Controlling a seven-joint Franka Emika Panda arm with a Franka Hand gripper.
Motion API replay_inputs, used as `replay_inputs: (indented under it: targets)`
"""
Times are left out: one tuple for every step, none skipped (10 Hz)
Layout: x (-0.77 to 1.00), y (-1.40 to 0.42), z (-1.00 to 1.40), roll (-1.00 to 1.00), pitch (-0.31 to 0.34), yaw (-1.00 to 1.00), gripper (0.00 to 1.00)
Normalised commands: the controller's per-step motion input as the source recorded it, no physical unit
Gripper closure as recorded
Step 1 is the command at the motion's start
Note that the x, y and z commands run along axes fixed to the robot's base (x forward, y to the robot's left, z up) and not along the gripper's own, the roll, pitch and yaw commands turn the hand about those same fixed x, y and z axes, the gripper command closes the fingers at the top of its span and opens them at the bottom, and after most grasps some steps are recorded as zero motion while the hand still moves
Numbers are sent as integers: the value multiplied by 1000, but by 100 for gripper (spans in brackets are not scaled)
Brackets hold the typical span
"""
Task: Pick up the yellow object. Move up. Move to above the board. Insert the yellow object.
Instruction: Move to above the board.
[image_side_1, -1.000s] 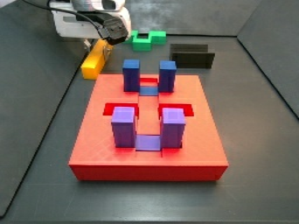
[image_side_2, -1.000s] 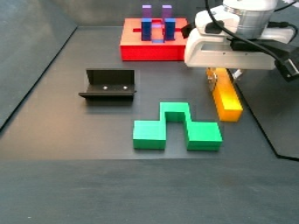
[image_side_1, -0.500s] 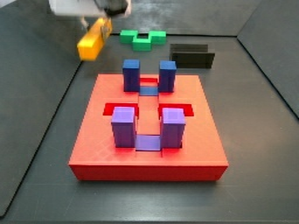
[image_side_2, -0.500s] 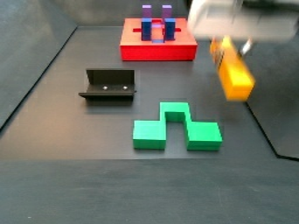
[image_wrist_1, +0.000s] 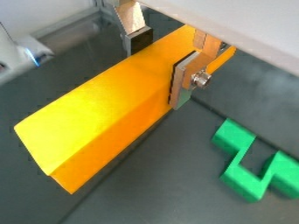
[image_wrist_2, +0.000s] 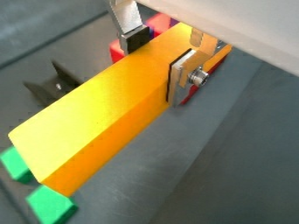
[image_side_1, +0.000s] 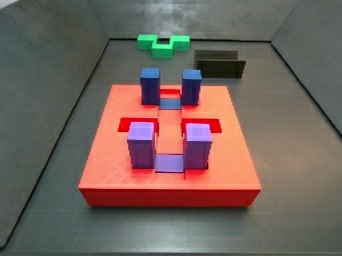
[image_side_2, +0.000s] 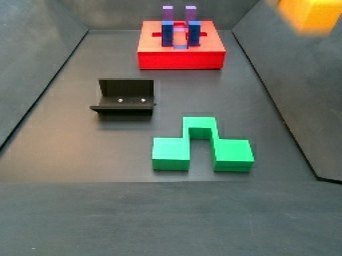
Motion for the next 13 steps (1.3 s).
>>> replay_inputs:
  targets:
    - [-5, -4, 804, 4, 57, 3, 100]
    - [37, 5, 304, 0, 45, 2, 100]
    - [53, 4, 173, 0, 56, 0, 100]
    - [843, -1400, 225, 69, 253, 152, 100]
    - [844, -1400, 198, 112, 275, 145, 100]
    - [892, -1400, 190, 102, 306, 117, 100]
    - [926, -1400, 205, -9, 289, 57, 100]
    - [920, -1400, 219, -7, 242, 33, 100]
    - [905, -1400, 216, 26, 160, 27, 100]
    - [939, -1400, 220, 8, 134, 21, 100]
    - [977, -1400, 227, 13, 135, 14, 100]
    - [620, -842, 147, 42, 145, 15, 100]
    - [318, -376, 75, 74, 146, 11, 100]
